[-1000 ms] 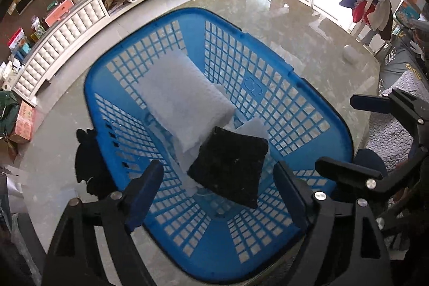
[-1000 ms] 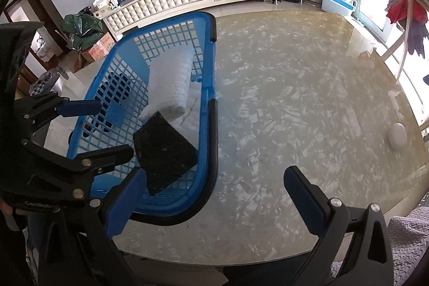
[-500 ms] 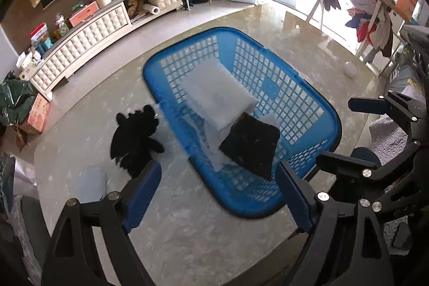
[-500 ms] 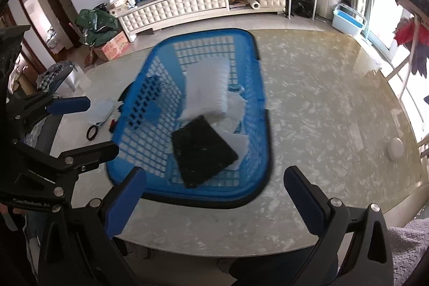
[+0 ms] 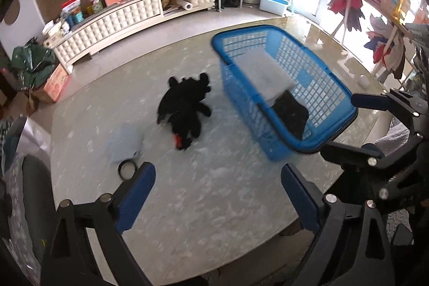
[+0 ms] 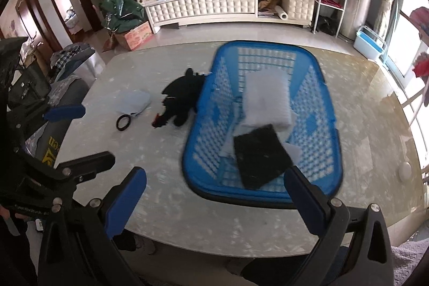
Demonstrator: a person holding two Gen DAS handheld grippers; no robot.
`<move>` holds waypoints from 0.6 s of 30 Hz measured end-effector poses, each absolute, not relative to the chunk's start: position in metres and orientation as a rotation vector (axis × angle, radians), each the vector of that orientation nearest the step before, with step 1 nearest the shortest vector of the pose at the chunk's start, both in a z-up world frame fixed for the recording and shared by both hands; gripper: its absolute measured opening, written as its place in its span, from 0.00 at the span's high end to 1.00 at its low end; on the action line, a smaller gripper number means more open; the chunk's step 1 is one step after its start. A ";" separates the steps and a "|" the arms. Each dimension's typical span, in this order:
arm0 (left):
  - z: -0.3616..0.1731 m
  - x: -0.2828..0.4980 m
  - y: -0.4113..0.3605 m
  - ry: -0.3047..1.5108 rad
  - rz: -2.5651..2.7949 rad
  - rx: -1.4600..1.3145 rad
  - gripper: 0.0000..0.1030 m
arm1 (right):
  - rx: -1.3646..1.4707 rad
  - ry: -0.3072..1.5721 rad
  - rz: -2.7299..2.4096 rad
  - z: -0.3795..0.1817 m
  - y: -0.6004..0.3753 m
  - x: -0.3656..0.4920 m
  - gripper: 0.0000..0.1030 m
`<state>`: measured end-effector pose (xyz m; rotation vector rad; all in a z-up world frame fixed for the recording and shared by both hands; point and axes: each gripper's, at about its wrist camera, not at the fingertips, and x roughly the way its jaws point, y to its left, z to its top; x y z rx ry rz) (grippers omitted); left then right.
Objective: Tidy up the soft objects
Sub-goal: 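Withdraw both tools from basket toward the black plush toy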
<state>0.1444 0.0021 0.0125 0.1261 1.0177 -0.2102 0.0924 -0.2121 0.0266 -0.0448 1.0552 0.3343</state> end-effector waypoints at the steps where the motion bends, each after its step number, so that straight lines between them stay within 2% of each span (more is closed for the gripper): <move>1: 0.012 0.142 0.007 1.016 -0.204 0.120 0.08 | -0.049 1.055 0.340 0.026 -0.207 0.093 0.00; 18: 0.009 0.113 0.111 0.997 -0.085 0.012 0.08 | -0.150 1.102 0.466 0.000 -0.106 0.113 0.00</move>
